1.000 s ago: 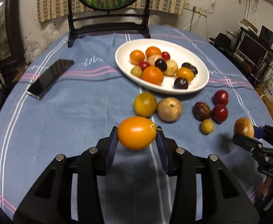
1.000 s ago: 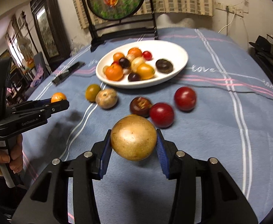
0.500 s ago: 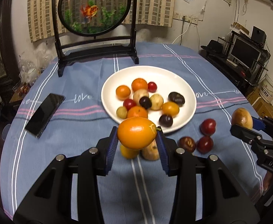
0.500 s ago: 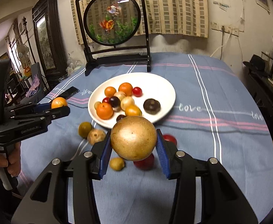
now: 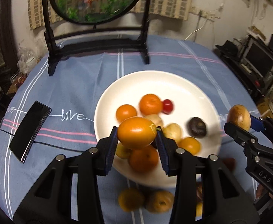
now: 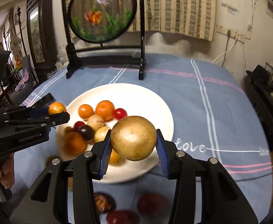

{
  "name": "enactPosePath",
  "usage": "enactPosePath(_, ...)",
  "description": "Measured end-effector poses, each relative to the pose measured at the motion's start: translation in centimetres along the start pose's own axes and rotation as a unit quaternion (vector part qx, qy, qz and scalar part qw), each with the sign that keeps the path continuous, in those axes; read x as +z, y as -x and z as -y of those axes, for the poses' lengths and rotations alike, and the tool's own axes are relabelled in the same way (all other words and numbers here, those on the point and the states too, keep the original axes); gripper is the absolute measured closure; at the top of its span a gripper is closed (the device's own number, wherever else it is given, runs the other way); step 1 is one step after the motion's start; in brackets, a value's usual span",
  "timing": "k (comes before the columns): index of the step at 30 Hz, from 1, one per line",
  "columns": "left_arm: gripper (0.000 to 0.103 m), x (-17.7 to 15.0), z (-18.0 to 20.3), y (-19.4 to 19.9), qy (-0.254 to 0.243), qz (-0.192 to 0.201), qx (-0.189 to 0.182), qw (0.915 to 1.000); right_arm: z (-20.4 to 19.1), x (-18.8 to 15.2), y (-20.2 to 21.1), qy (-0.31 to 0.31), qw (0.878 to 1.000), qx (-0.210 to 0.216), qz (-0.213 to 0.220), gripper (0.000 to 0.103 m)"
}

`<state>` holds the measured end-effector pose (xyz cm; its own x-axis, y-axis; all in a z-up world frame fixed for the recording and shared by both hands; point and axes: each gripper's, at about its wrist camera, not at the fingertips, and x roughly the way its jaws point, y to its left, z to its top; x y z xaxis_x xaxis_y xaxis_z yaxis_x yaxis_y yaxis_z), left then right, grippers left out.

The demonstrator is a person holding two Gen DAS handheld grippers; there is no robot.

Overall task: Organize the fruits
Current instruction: 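Carry both fruits onto the white plate and open both tools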

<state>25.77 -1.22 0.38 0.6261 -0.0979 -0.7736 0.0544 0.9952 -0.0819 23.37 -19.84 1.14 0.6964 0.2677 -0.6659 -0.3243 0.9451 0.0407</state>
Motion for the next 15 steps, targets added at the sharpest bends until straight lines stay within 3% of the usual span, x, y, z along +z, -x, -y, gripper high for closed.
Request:
enactPosePath(6, 0.062, 0.0, -0.6, -3.2, 0.014, -0.021, -0.002, 0.9997, -0.4, 0.2, -4.7, 0.005, 1.0, 0.002, -0.029, 0.058)
enactPosePath(13, 0.062, 0.4, -0.7, -4.4, 0.014, -0.024, -0.005, 0.9996, -1.0, 0.8, -6.9, 0.006, 0.999, 0.003, -0.047, 0.057)
enactPosePath(14, 0.06, 0.5, -0.7, -4.5, 0.016, -0.025, -0.005, 0.9996, -1.0, 0.9, -7.1, 0.002, 0.999, 0.004, -0.05, 0.056)
enactPosePath(15, 0.052, 0.6, -0.8, -4.6, 0.02, -0.027, -0.007, 0.9994, -1.0, 0.9, -7.1, 0.0, 0.999, 0.006, -0.051, 0.054)
